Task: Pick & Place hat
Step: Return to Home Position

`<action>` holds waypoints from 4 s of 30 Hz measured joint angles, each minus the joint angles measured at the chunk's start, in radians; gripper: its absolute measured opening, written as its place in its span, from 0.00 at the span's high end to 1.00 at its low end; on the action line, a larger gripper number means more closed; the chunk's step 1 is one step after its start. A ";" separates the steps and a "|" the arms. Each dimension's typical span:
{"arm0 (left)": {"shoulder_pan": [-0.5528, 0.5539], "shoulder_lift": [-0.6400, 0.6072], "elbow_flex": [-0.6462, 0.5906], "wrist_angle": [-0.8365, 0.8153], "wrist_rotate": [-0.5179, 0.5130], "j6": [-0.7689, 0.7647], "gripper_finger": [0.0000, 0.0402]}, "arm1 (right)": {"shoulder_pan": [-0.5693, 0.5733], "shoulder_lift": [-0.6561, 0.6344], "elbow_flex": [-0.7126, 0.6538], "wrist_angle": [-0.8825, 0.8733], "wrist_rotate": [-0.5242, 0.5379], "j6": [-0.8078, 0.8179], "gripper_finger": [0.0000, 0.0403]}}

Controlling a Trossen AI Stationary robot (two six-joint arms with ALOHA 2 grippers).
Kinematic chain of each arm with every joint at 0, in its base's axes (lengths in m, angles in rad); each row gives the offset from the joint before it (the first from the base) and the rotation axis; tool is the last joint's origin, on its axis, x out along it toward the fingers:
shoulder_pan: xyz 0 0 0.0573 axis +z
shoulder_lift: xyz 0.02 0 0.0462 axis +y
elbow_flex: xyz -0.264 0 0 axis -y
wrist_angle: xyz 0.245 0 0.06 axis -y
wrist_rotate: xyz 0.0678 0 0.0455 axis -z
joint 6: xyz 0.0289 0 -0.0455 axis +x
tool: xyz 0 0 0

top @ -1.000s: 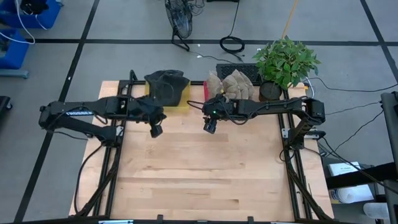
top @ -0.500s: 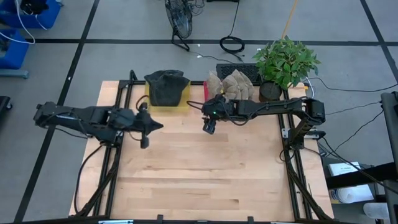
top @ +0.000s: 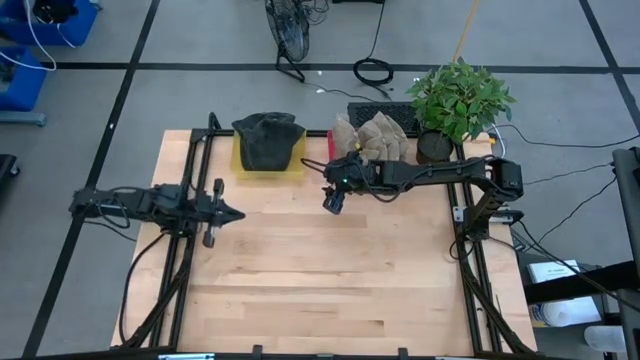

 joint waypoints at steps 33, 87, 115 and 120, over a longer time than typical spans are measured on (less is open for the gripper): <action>0.104 -0.175 -0.221 0.209 0.073 -0.017 0.94 | 0.043 0.000 0.000 -0.062 -0.035 0.010 0.50; 0.104 -0.175 -0.222 0.217 0.068 -0.026 0.91 | 0.178 -1.621 -1.308 0.679 -0.260 -0.010 1.00; 0.104 -0.175 -0.222 0.217 0.068 -0.026 0.91 | 0.178 -1.699 -1.309 0.362 -0.156 -0.087 1.00; 0.104 -0.175 -0.222 0.217 0.068 -0.026 0.91 | 0.178 -1.699 -1.309 0.362 -0.156 -0.087 1.00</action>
